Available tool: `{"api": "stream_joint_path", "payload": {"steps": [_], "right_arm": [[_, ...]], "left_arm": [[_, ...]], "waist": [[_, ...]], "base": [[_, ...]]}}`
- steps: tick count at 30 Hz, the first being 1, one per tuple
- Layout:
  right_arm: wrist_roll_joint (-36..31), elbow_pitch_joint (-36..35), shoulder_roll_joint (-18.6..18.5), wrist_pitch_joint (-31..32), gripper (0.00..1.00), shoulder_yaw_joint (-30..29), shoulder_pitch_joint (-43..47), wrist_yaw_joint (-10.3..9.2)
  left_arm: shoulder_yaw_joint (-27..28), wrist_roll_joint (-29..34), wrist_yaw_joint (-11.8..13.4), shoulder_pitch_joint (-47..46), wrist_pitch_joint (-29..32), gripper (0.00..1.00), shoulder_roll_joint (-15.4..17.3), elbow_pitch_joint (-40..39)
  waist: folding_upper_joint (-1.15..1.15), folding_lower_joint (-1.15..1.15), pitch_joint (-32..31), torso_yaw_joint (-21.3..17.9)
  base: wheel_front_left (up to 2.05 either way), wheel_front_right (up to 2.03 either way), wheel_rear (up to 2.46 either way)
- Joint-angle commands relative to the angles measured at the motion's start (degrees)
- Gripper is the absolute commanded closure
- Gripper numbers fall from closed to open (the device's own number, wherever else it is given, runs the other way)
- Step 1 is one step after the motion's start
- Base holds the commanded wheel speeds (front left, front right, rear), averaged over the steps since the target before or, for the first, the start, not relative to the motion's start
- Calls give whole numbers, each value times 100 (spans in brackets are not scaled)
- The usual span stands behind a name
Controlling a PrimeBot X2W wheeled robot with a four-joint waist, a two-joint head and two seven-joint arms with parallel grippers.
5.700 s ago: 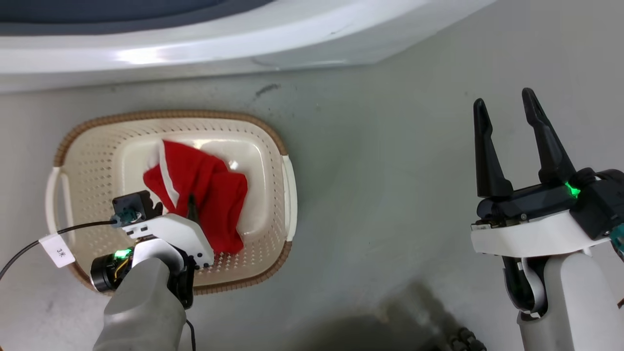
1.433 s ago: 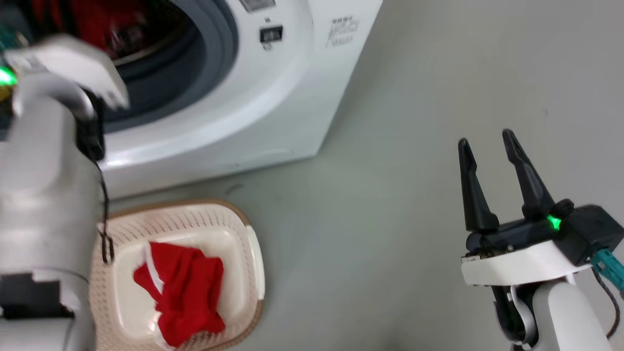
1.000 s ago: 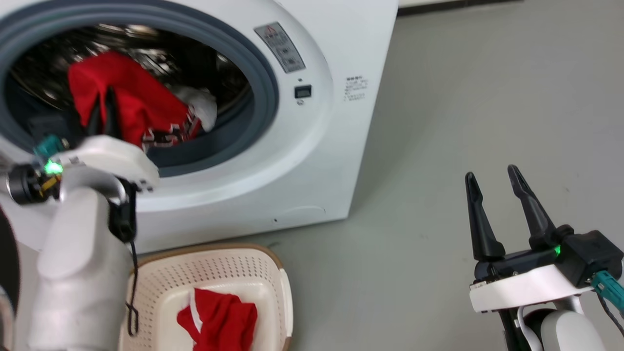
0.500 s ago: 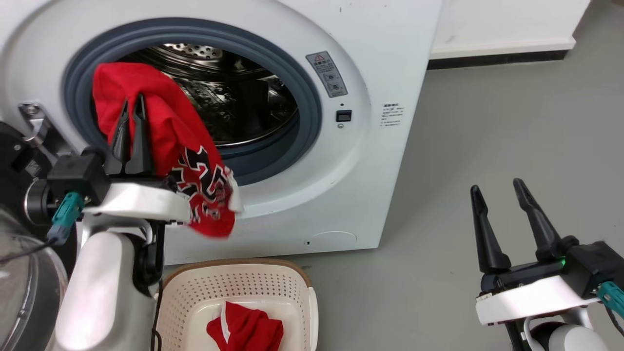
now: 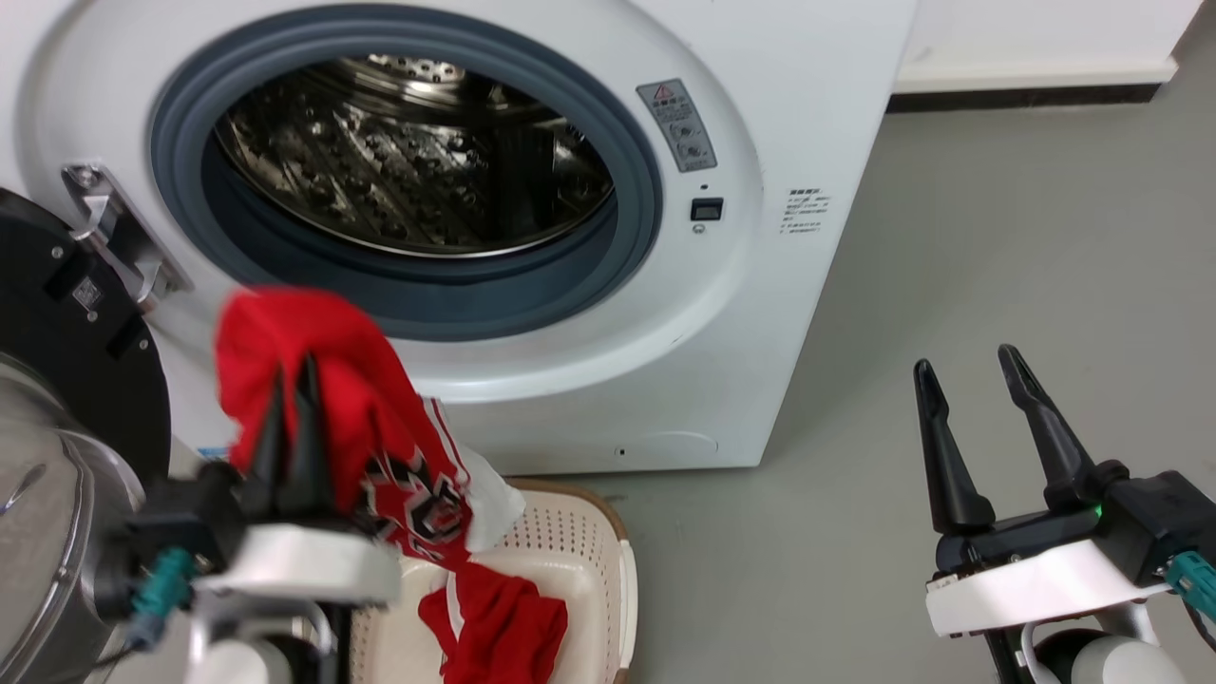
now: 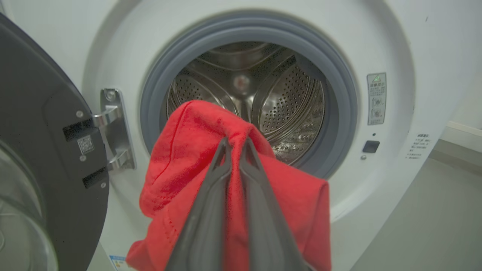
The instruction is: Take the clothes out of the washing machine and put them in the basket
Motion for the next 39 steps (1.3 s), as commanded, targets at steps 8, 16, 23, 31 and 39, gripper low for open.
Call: {"api": "stream_joint_path", "payload": {"steps": [8,16,23,31,39], "right_arm": [[-67,-120,4,-31,0,8,-282,-2],[-161,-247,4,-35,0,-25,-572,-2],[-247,-337,4,-96,0,14,-1030,-3],[-201,-285,4,-238,0,52,-1298,-2],[-170,-145,4,-396,0,66,-1427,-3]], "left_arm": [[-45,-554,-67,399,-342,100,-413,1704],[-10,-824,-285,-656,-708,100,-537,3825],[-78,-898,-429,-2298,-831,100,-624,6055],[-21,-1013,-370,-3200,-767,100,-538,7412],[64,-1165,-434,-3540,-691,100,-370,8083]], "waist": [[0,0,798,56],[0,0,1689,126],[0,0,2836,24],[0,0,3576,-174],[0,0,3891,-281]], "base": [[0,0,0],[0,0,0],[0,0,0],[0,0,0],[0,0,0]]}}
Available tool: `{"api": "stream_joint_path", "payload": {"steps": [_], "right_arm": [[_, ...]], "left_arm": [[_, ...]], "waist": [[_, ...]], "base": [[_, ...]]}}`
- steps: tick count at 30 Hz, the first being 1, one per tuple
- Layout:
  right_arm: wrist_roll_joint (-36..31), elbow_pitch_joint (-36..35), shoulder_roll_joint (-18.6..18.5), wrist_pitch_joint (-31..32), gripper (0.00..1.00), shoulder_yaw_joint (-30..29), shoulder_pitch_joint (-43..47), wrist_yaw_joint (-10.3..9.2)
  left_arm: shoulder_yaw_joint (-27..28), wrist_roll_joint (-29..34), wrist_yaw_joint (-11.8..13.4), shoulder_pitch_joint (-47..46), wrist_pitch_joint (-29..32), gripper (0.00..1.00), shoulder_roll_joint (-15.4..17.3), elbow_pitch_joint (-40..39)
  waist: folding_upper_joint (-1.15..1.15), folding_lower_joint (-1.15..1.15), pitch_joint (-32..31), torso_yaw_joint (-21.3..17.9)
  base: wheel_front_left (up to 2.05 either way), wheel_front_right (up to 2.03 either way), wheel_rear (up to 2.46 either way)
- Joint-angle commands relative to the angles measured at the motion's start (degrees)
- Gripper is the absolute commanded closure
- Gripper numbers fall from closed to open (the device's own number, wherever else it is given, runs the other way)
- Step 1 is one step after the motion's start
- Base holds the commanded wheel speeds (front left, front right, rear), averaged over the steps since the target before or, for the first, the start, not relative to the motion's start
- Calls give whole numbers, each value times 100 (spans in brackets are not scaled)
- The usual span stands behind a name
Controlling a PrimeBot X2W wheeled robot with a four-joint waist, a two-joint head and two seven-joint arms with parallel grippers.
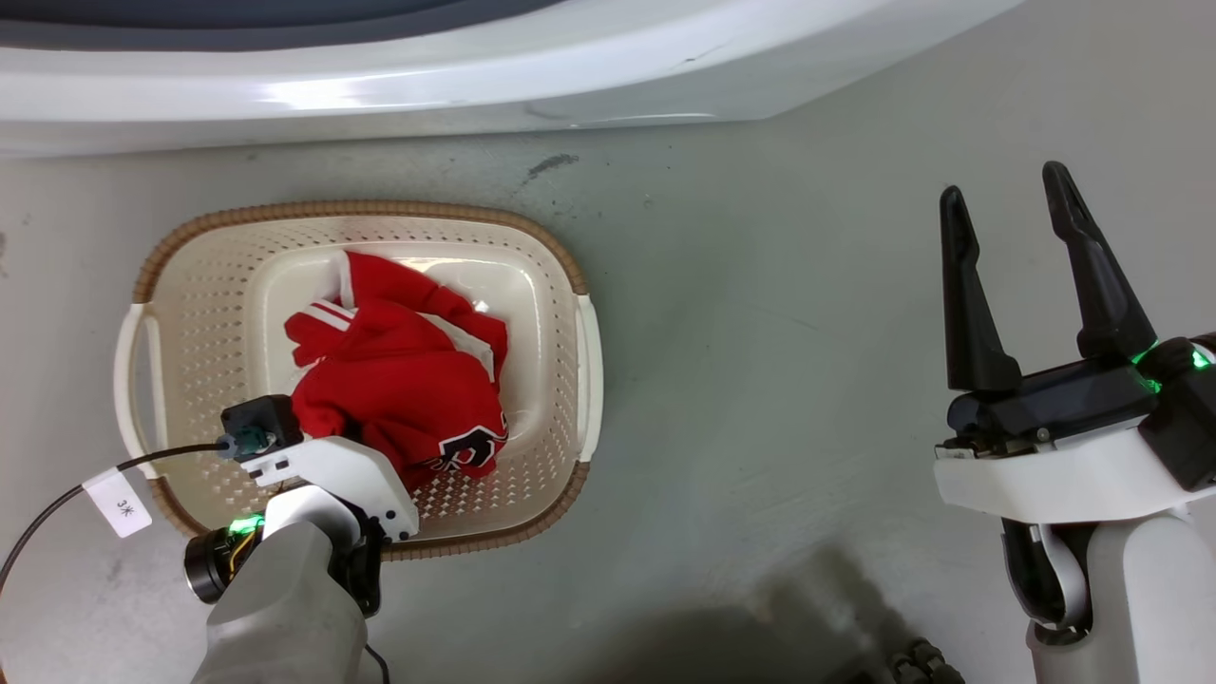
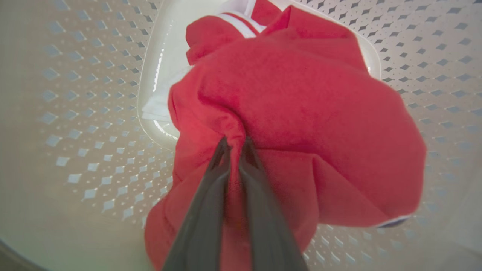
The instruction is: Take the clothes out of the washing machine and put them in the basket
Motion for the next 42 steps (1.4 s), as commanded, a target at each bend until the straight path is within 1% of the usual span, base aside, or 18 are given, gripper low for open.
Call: {"api": "stream_joint_path", "payload": {"steps": [1,2,5,8,13,16,20,26,35,36,42], "right_arm": [[25,33,4,-37,0,4,-75,-4],[31,59,4,-52,0,5,-88,-3],[2,168,3,-93,0,2,-103,-4],[-52,320,3,-125,0,5,-80,-4],[-67,637,3,-160,0,-45,64,-4],[-59,776,2,-146,0,-81,207,-4],[-68,866,3,-103,0,-143,424,-4],[-102,862,3,28,0,-234,771,-3],[-174,641,3,266,0,-354,1121,-3],[-186,585,3,327,0,-379,1203,-3],[-203,516,3,417,0,-421,1367,-4]], "left_arm": [[7,-36,-14,-76,13,45,14,43],[10,-54,-22,-82,2,0,30,63],[40,-96,-55,-41,-66,0,41,109],[30,-107,-152,103,-131,0,46,134],[-36,-45,-294,341,-223,0,20,86],[-66,37,-336,542,-249,0,36,-198],[-120,306,-275,976,-242,0,29,-916],[21,666,-196,1585,-244,0,-30,-2227],[182,1182,-297,2247,-245,0,-140,-4239],[180,1354,-304,2420,-245,0,-155,-4829],[108,1635,-236,2878,-246,0,-115,-5872]], "waist": [[0,-2,21,-25],[0,-2,-5,-14],[0,-2,-202,33],[0,-2,-556,65],[0,-2,-1372,121],[0,-2,-1901,138],[0,-2,-2521,157],[0,-2,-3240,178],[0,-2,-3865,290],[0,-2,-4013,321],[0,-2,-4264,338]], "base": [[0,0,0],[0,0,0],[0,0,0],[0,0,0],[0,0,0],[0,0,0],[0,0,0],[0,0,0],[0,0,0],[0,0,0],[0,0,0]]}}
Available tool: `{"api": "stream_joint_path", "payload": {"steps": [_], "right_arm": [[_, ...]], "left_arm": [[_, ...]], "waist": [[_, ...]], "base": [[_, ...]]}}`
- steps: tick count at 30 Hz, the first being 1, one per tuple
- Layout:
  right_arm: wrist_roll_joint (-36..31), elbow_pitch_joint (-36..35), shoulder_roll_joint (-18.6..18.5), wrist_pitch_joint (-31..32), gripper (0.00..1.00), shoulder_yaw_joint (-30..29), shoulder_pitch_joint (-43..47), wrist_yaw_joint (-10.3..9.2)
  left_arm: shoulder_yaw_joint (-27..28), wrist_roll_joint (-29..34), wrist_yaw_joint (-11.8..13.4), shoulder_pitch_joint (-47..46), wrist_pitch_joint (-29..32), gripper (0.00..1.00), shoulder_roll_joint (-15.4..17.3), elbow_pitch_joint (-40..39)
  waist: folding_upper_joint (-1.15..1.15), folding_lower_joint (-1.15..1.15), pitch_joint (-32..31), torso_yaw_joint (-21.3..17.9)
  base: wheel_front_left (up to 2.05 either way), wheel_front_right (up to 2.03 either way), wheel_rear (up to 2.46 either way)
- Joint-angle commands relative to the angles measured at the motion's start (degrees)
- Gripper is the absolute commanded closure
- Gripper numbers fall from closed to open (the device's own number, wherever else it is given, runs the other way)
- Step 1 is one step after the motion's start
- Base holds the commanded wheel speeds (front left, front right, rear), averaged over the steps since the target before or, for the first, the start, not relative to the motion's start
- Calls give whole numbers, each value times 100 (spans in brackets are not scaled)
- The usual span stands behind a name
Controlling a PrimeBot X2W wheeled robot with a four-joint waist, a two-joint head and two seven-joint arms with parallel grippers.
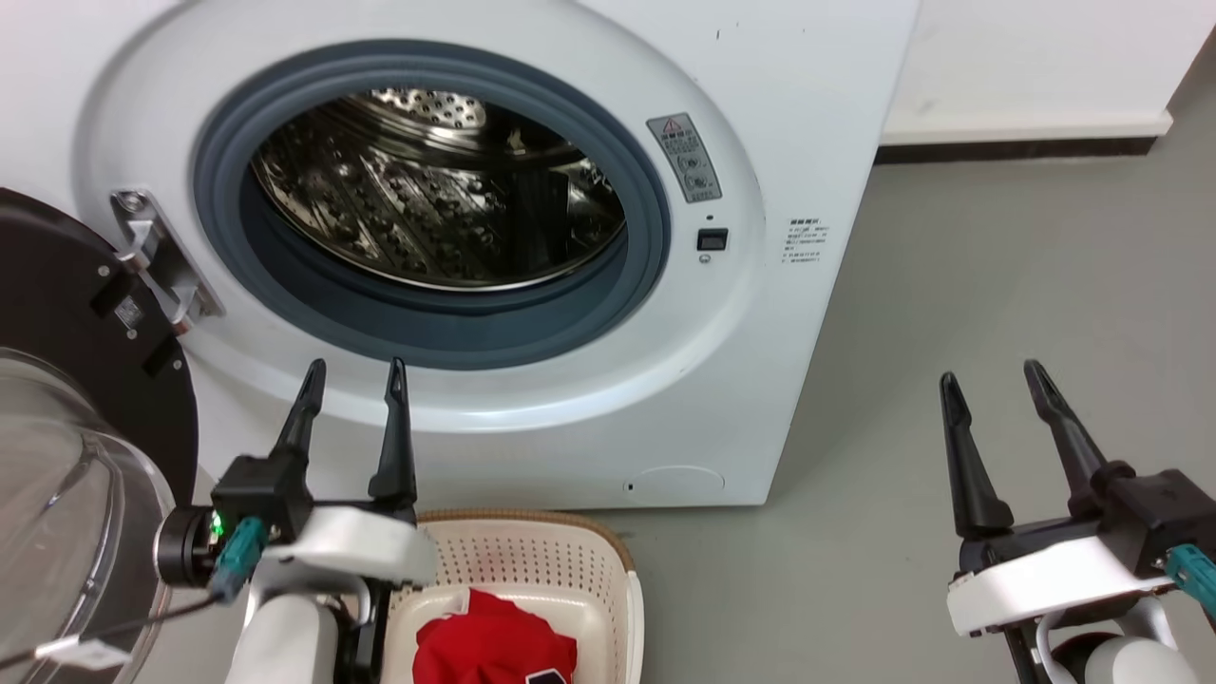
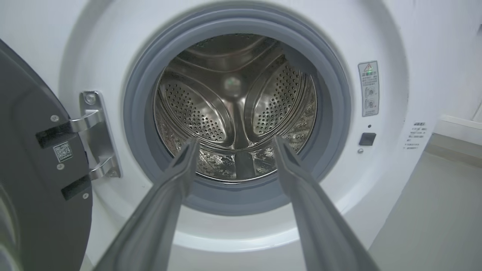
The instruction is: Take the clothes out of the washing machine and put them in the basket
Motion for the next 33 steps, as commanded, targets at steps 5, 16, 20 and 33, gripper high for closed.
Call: {"api": "stream_joint_path", "payload": {"steps": [5,16,20,33], "right_arm": [[-11,-25,2,67,0,-21,266,-3],[107,92,2,60,0,-9,475,-3],[104,112,2,47,0,5,458,-3],[71,100,2,74,0,19,473,-3]], "left_arm": [[-75,141,64,541,28,0,102,-717],[-152,68,174,1132,343,0,122,-1212],[-157,78,196,1179,365,0,131,-1184],[-179,41,288,1261,364,0,178,-1115]], "waist": [[0,1,-236,-18],[0,1,-356,-131],[0,1,-359,-163],[0,1,-393,-133]], "base": [[0,0,0],[0,0,0],[0,0,0],[0,0,0]]}}
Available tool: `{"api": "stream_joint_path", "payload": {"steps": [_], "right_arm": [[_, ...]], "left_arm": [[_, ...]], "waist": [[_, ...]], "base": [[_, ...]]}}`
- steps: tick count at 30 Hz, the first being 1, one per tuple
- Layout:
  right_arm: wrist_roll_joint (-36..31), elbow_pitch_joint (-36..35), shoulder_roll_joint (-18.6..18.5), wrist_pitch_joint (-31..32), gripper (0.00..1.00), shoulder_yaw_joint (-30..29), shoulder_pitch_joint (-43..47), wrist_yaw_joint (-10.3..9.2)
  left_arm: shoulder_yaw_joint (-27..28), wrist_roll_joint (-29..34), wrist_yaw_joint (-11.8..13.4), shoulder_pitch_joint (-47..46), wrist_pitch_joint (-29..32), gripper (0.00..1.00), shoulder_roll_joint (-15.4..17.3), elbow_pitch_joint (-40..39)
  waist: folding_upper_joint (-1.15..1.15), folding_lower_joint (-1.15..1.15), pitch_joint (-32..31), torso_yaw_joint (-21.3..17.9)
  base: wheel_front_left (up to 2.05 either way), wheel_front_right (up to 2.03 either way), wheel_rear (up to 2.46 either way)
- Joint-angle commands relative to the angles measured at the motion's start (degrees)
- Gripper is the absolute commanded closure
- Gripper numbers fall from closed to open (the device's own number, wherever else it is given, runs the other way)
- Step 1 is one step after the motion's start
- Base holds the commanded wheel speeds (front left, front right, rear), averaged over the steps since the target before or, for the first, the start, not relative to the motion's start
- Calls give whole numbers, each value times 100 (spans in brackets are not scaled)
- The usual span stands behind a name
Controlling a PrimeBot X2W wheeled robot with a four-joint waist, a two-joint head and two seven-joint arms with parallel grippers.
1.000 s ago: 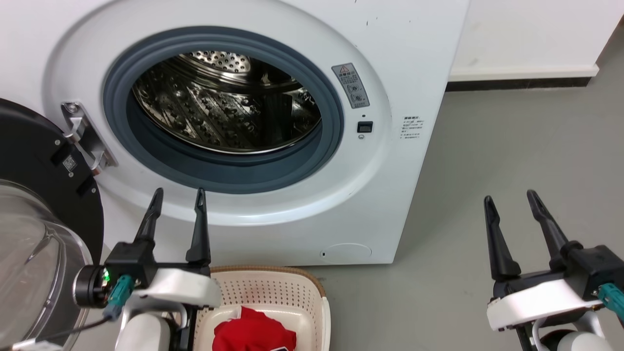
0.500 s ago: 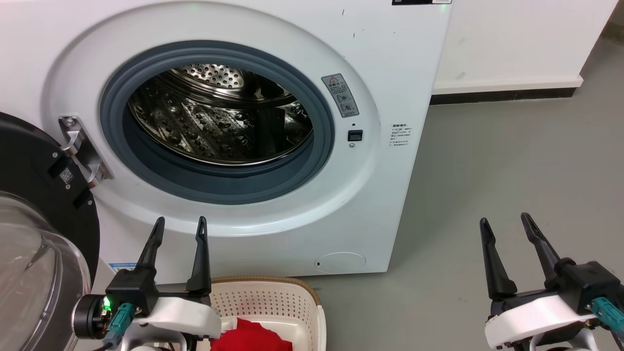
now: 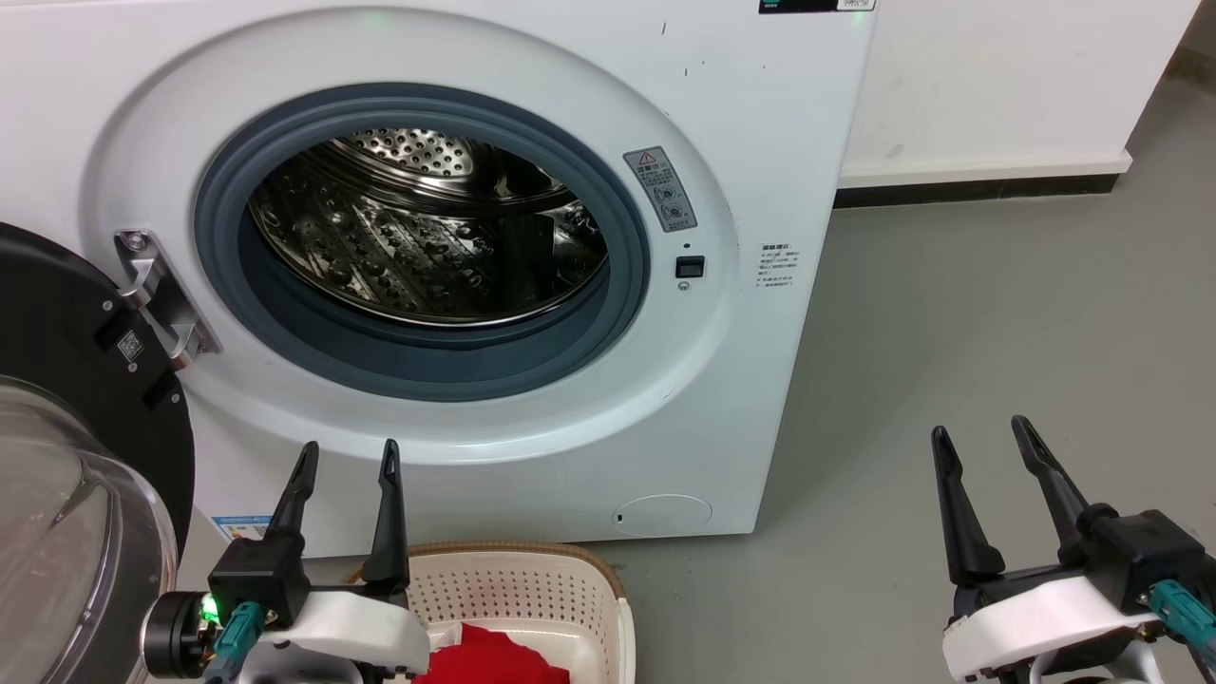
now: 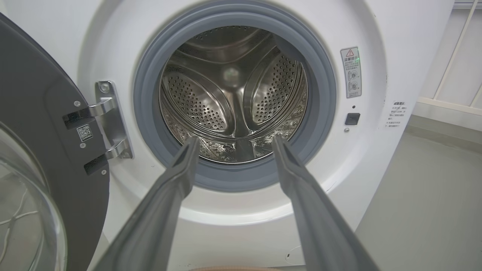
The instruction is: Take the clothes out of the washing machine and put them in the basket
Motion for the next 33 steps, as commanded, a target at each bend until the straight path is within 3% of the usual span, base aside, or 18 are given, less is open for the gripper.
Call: {"api": "stream_joint_path", "payload": {"steps": [1,4,5,8,33], "right_arm": [[-29,-21,2,20,0,-2,39,-3],[-31,-44,2,23,0,1,51,-2],[-8,-29,0,34,100,0,5,1],[78,50,1,27,100,35,58,1],[3018,599,-158,257,100,-7,-259,1]], "left_arm": [[-26,27,42,62,-2,0,11,-13],[-39,37,66,77,11,0,25,-45],[-33,5,48,16,8,100,3,-26],[1,-87,33,11,42,100,-16,98],[319,-2685,-250,-191,589,100,-129,400]], "waist": [[0,0,-4,3],[0,0,-3,5],[0,0,-4,5],[0,0,-2,8],[0,0,21,91]], "base": [[0,0,0],[0,0,0],[0,0,0],[0,0,0],[0,0,0]]}}
